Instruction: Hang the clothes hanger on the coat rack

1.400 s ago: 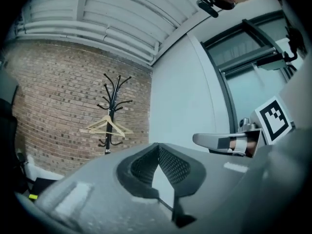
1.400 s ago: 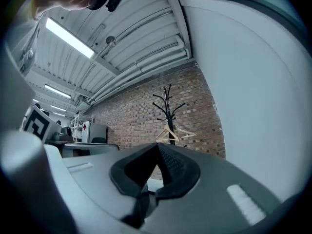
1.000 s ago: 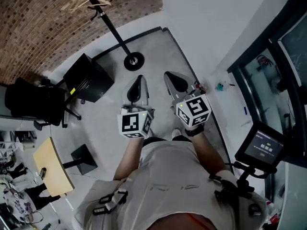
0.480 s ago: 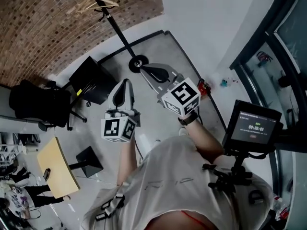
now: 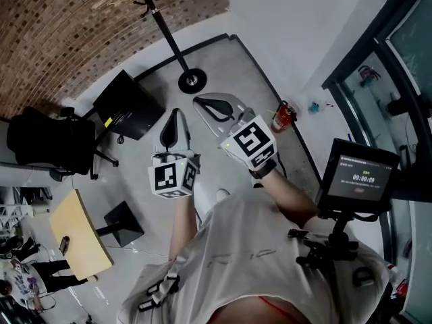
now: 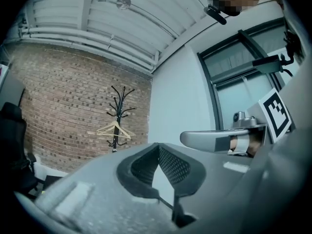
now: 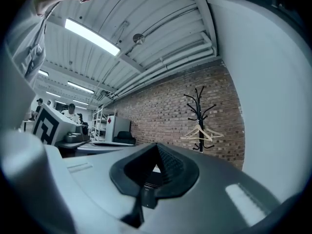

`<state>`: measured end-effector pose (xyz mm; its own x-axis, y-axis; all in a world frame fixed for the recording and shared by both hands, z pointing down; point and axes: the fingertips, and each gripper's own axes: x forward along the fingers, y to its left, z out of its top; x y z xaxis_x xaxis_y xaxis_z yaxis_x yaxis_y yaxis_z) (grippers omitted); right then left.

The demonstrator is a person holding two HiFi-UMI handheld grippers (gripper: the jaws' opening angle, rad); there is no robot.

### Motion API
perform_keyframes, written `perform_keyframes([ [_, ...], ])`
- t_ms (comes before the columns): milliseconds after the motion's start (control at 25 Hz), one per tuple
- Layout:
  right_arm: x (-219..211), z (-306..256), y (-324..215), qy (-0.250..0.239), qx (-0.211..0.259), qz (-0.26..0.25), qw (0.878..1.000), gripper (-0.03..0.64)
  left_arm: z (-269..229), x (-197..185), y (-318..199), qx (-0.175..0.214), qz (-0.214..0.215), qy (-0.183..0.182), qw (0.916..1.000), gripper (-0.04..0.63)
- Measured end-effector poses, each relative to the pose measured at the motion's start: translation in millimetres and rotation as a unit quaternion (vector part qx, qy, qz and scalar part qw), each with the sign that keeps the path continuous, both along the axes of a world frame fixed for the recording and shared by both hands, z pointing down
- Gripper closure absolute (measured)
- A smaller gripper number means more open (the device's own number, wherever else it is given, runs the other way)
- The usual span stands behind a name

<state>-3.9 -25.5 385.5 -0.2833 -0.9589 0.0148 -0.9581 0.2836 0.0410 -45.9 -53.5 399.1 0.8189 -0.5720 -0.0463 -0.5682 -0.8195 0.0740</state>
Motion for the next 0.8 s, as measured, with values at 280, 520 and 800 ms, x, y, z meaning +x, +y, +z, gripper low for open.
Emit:
perform_keyframes([
  [280, 4, 14, 17, 0.007, -0.008, 0.029, 1.0, 0.611, 12, 14, 13, -0.004, 0.038, 0.007, 0.9992, 0.594],
  [520, 35, 9, 22, 0.0, 0.003, 0.103, 0.995, 0.611, 11, 30, 17, -0.006, 0.07, 0.007, 0.9975, 0.595],
  [800, 55, 8, 15, -0.007, 0.01, 0.148, 0.989, 0.611, 10, 35, 9, -0.008, 0.081, 0.006, 0.9967, 0.594],
])
